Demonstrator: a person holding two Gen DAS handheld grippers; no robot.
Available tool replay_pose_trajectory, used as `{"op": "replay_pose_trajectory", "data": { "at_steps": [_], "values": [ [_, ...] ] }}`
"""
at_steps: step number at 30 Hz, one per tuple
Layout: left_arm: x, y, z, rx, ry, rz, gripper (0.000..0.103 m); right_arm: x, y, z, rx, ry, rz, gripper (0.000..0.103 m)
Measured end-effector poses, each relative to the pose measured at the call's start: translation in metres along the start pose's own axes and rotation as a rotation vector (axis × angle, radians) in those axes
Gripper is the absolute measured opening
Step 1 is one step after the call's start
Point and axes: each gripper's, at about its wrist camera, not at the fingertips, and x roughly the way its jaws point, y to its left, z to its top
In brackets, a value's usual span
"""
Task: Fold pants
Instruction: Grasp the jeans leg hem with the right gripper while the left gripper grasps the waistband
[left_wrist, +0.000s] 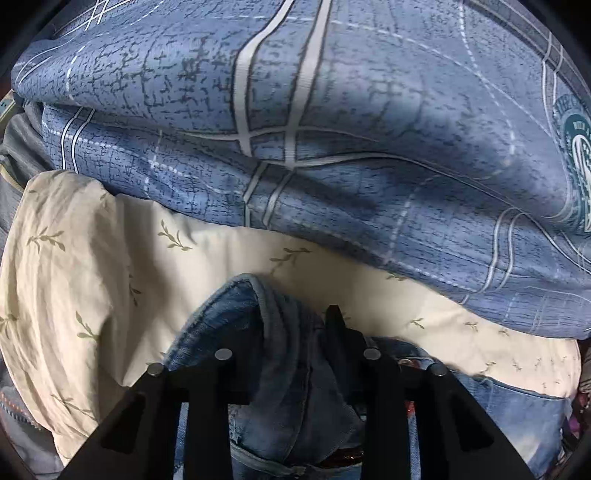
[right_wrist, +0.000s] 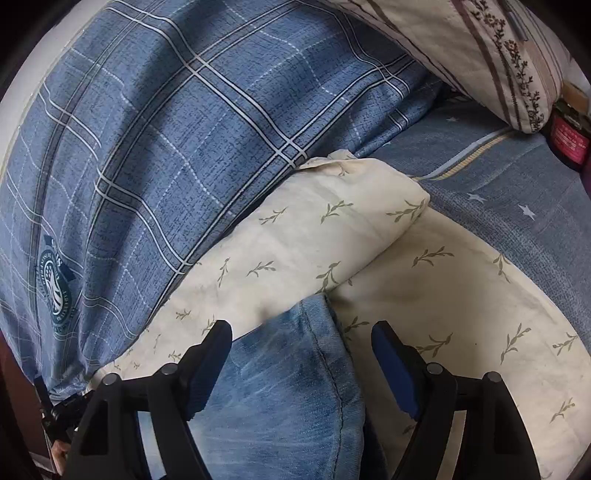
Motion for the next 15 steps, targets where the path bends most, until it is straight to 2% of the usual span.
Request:
{"op": "replay_pose_trajectory", "data": {
  "at_steps": [2, 4, 6, 9, 10, 11, 13, 15],
  "values": [
    [0.005, -0.006, -0.003, 0.005, 0.002, 0.006, 0.035, 0.003, -0.002, 0.000, 0.012, 0.006, -0.009, 0.081],
    [0.013, -0.012, -0.004, 0.018, 0.025, -0.024, 0.054, 0.006, -0.005, -0.001, 0.025, 0.011, -0.012, 0.081],
    [0.011, -0.019, -0.008, 0.055, 0.005, -0.004, 0.054, 0.011, -0.006, -0.001, 0.025, 0.015, -0.017, 0.081],
    [0.012, -0.022, -0.013, 0.077, -0.013, 0.020, 0.030, 0.014, 0.001, -0.002, -0.018, -0.013, -0.028, 0.080],
    [0.012, -0.020, -0.013, 0.061, -0.014, 0.005, 0.027, 0.015, 0.004, -0.003, -0.043, -0.023, -0.028, 0.070],
    [0.011, -0.017, -0.015, 0.051, -0.021, -0.005, 0.025, 0.017, 0.008, -0.004, -0.081, -0.029, -0.034, 0.045],
    [0.004, -0.014, -0.017, 0.048, -0.043, -0.027, 0.022, 0.021, 0.016, -0.008, -0.153, -0.034, -0.070, 0.037],
    [-0.009, -0.011, -0.020, 0.050, -0.076, -0.047, 0.021, 0.016, 0.025, -0.011, -0.203, -0.055, -0.068, 0.025]
  ]
}}
